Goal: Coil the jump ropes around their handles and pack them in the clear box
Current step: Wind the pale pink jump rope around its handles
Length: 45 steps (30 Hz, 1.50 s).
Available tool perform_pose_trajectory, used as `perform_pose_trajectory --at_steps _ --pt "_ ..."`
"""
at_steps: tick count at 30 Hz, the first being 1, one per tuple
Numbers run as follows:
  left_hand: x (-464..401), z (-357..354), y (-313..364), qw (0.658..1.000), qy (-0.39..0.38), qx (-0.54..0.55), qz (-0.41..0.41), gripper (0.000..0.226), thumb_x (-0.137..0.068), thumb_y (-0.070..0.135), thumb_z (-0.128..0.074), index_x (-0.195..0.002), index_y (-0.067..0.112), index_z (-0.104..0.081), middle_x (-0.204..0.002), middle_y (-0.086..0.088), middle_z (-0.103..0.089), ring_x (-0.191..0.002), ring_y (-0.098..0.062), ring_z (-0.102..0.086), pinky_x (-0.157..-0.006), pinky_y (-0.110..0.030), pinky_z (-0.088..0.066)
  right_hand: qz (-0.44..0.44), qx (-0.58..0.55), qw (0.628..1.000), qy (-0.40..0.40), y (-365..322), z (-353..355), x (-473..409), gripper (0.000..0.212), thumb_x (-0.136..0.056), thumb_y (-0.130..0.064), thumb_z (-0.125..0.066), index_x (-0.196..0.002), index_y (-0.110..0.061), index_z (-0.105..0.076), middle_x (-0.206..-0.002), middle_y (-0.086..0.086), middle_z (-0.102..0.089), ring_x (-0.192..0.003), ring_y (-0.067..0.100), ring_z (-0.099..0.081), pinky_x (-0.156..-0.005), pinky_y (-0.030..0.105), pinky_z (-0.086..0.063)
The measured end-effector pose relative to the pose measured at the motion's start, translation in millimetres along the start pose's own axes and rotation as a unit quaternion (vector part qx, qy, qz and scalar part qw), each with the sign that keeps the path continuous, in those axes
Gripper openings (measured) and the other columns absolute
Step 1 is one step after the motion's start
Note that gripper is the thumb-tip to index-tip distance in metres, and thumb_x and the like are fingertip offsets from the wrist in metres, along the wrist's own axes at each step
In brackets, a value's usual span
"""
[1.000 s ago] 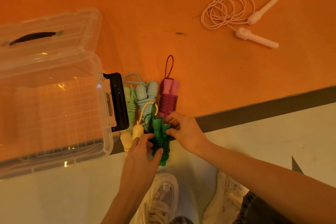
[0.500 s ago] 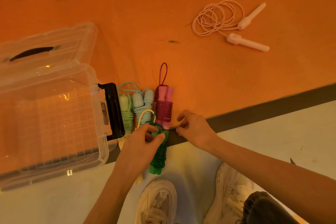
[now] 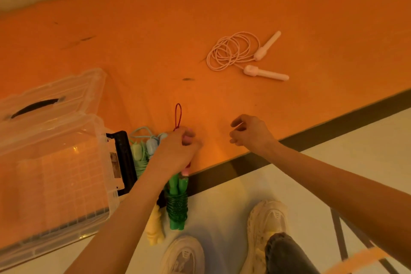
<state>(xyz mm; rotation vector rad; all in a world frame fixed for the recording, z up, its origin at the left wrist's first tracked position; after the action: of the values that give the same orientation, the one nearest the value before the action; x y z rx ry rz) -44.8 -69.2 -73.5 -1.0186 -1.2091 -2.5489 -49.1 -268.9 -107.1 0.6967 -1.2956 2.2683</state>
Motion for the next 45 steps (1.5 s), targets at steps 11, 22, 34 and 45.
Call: perform_pose_trajectory --at_steps 11,22,34,45 --pt "-69.4 -26.6 68.5 0.999 -0.048 0.010 -0.023 0.029 -0.089 0.032 -0.065 -0.112 0.022 -0.050 -0.101 -0.008 -0.064 -0.088 -0.023 -0.068 -0.076 -0.044 -0.057 -0.030 -0.038 0.997 0.059 6.9 60.2 -52.4 0.018 -0.090 -0.008 -0.060 -0.108 -0.007 -0.058 -0.093 0.015 -0.068 -0.082 0.026 -0.070 -0.080 0.041 -0.058" --pt "-145.3 -58.2 86.2 0.991 -0.086 0.107 0.011 0.035 -0.092 0.022 -0.062 -0.124 0.015 -0.049 -0.113 -0.009 -0.059 -0.088 -0.018 -0.067 -0.072 -0.032 -0.056 0.030 0.231 0.953 0.193 33.7 96.9 -138.3 0.044 -0.092 -0.015 -0.055 -0.135 -0.013 -0.048 -0.146 0.010 -0.038 -0.130 0.030 -0.040 -0.103 0.041 -0.039" --pt "-164.6 -73.9 72.7 0.966 -0.061 0.241 0.072 0.029 -0.091 0.023 -0.064 -0.117 0.015 -0.058 -0.102 -0.003 -0.067 -0.087 -0.014 -0.068 -0.064 -0.026 -0.053 -0.010 0.374 0.913 0.163 55.2 109.0 -145.0 0.023 -0.091 -0.012 -0.055 -0.114 -0.009 -0.057 -0.113 0.010 -0.053 -0.098 0.031 -0.057 -0.071 0.036 -0.043" --pt "-113.3 -83.2 54.7 0.982 0.013 0.189 0.008 0.038 -0.094 0.023 -0.059 -0.126 0.034 -0.042 -0.100 0.006 -0.064 -0.081 -0.009 -0.064 -0.071 -0.030 -0.048 0.063 0.084 0.955 -0.279 26.7 11.0 -44.2 0.020 -0.081 -0.019 -0.073 -0.099 -0.013 -0.068 -0.090 -0.004 -0.064 -0.077 0.006 -0.055 -0.067 0.015 -0.044"
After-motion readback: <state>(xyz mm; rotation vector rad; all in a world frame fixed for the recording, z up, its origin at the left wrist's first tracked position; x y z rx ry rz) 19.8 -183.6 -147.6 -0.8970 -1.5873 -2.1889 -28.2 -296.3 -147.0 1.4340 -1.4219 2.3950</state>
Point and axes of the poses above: each hand's wrist, its own x-axis away from the middle knuckle, its own z-axis out of the back of the hand, y = z × x, the point moved 3 cm from there along -x, towards the middle knuckle
